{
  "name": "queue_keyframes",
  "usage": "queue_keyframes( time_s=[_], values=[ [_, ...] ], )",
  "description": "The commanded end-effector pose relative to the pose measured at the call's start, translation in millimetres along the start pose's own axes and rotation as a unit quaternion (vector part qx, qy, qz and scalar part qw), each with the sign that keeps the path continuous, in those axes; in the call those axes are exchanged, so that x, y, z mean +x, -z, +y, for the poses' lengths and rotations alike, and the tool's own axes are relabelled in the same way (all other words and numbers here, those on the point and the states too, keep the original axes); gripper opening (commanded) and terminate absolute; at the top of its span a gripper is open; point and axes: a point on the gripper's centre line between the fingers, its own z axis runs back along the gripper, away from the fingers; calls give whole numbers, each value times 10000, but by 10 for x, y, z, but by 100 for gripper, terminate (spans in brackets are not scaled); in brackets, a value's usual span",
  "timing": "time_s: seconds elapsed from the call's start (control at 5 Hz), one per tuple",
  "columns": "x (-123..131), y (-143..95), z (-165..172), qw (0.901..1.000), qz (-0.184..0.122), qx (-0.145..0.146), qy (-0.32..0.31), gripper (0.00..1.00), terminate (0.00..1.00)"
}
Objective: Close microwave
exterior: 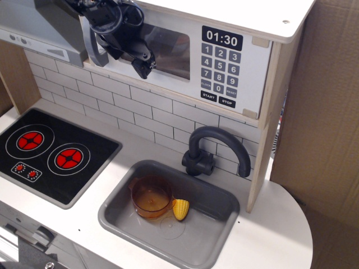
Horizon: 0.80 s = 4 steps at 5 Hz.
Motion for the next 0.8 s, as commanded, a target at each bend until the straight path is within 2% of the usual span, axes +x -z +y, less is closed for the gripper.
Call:
queue_keyframes(
  time_s=[0.0,0.2,0.4,0.6],
  values=[
    [-109,-519,-197,9968,563,285,-496,100,0],
    [-261,-594,-281,9931,996,82,-617,100,0],
    [-261,-594,-281,9931,996,82,-617,100,0],
    [-261,-594,-281,9931,996,82,-617,100,100]
  ],
)
